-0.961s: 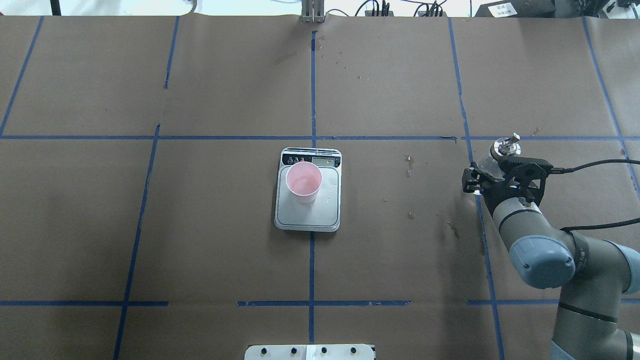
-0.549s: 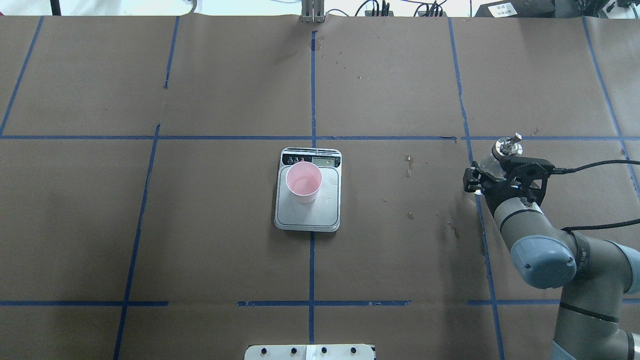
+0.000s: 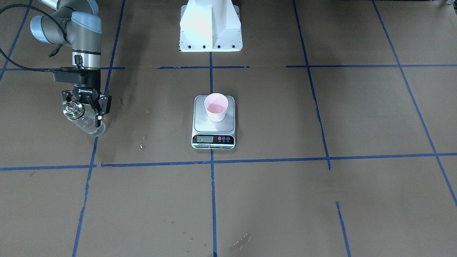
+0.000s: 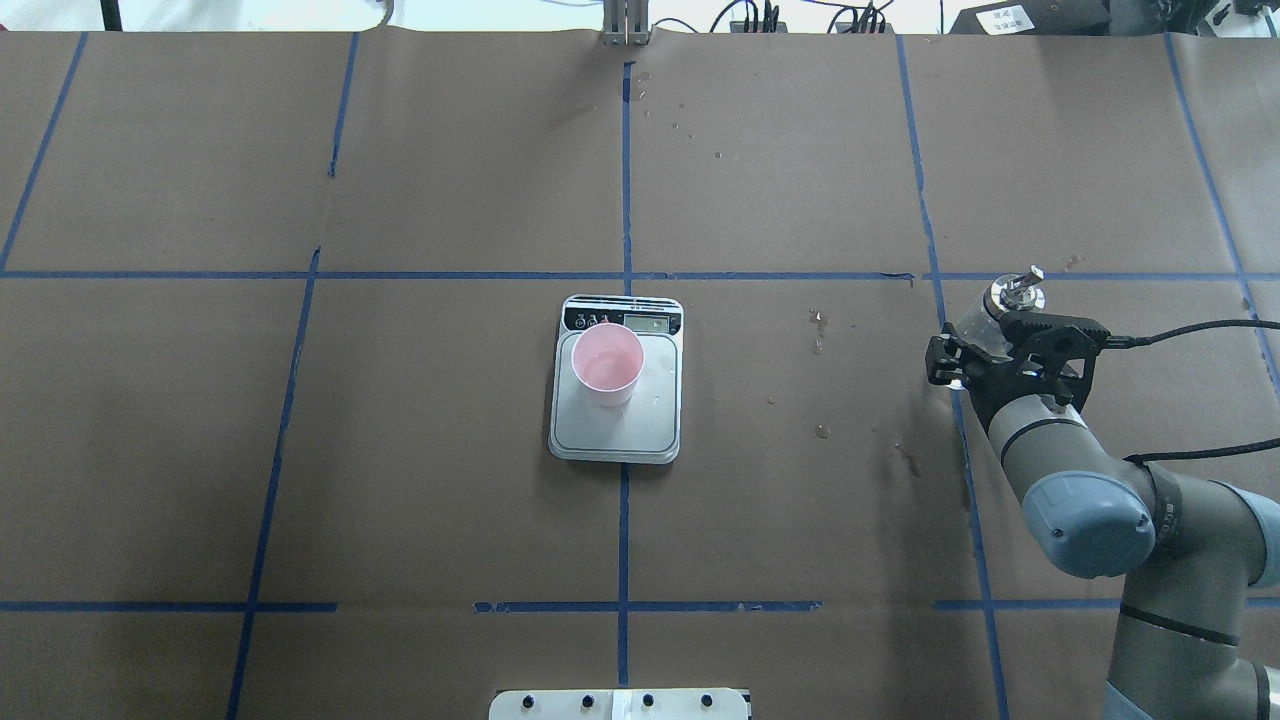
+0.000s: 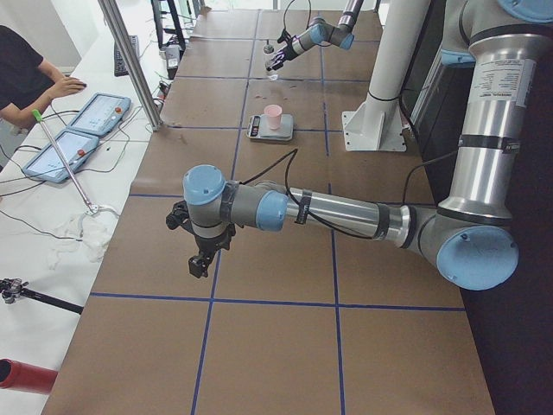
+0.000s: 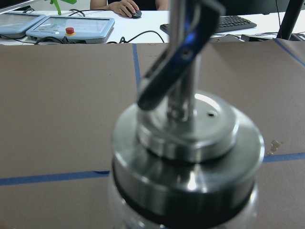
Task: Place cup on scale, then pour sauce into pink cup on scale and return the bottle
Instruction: 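Lower the bottle onto the table with the right gripper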
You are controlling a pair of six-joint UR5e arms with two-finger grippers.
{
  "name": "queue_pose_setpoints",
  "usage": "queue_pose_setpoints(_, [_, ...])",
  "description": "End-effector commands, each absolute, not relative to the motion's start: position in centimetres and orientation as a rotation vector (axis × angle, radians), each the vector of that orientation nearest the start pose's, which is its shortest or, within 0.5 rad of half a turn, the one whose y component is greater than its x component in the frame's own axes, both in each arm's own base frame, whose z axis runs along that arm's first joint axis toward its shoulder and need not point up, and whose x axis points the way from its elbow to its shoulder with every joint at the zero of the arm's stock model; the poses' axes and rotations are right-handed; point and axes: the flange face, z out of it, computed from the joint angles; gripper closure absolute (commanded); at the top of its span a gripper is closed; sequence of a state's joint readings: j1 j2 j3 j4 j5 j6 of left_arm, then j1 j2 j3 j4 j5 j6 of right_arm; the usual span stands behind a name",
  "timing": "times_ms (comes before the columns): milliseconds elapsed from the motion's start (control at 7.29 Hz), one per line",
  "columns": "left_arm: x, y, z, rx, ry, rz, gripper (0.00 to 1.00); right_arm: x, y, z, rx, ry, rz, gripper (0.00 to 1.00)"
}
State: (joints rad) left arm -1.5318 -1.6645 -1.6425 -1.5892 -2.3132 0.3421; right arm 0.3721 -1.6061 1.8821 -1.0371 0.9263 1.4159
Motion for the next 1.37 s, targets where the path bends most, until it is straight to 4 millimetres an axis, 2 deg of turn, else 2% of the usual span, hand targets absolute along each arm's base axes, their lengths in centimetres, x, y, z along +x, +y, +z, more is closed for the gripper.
queue_pose_setpoints(0, [-4.4, -54.0, 57.5, 0.287, 0.711, 0.432, 0.00, -38.5, -35.7, 46.3, 0.796, -0.600, 0.459, 0.51])
queue_pose_setpoints(137, [-4.5, -54.0, 57.5, 0.288, 0.711, 0.430, 0.00, -38.5, -35.8, 46.4, 0.801, -0.597, 0.465, 0.01])
queue_pose_setpoints(824, [-4.4, -54.0, 57.5, 0.289, 0.711, 0.432, 0.00, -38.5, -35.7, 46.0, 0.795, -0.598, 0.451, 0.00])
queue_pose_setpoints(1235, [-4.4, -54.0, 57.2, 0.293, 0.710, 0.434, 0.00, -37.8, -34.9, 47.3, 0.725, -0.591, 0.416, 0.00])
